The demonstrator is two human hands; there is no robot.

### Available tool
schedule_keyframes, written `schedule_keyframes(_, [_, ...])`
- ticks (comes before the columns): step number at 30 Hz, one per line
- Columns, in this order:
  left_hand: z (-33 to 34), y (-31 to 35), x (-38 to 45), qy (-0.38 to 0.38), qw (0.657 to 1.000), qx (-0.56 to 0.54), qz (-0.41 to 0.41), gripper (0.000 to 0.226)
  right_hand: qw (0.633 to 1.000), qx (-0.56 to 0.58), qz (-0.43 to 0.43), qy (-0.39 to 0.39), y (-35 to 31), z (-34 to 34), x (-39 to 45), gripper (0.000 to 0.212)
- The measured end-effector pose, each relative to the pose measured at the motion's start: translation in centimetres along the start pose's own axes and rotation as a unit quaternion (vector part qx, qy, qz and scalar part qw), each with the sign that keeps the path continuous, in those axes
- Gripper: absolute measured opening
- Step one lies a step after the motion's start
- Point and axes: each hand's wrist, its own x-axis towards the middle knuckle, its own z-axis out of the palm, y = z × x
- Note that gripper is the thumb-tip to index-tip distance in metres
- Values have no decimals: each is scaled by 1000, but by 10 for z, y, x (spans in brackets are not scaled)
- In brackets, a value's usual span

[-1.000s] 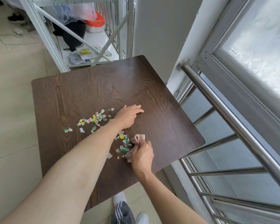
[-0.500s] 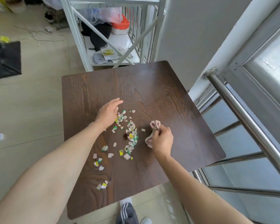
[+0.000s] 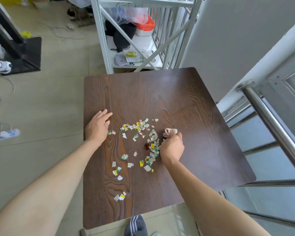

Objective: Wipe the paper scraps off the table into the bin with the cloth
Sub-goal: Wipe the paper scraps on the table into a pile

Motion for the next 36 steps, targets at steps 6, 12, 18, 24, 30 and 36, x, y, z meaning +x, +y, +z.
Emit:
schedule_keyframes(6, [-3, -1, 1, -8, 1000, 8, 2, 40, 998, -11, -63, -29, -20, 19, -1, 36])
schedule_keyframes(12, [-7, -4, 2, -20, 999, 18, 17, 41, 978, -5, -182, -103, -29, 22, 2, 30])
schedule_keyframes(18, [-7, -8, -2, -47, 998, -5, 33, 43, 988, -19, -144, -51, 15, -19, -4, 25])
schedule_keyframes(24, [-7, -14, -26, -10, 999, 0, 30, 40, 997, -38, -56, -42, 40, -15, -53, 32])
schedule_keyframes(30, [-5, -17, -35, -1, 1000, -23, 18, 44, 998, 44, -3, -33, 11, 13, -70, 26])
schedule_keyframes(36, [-4, -19, -33, -6, 999, -37, 16, 45, 993, 97, -5, -61, -36, 38, -62, 31])
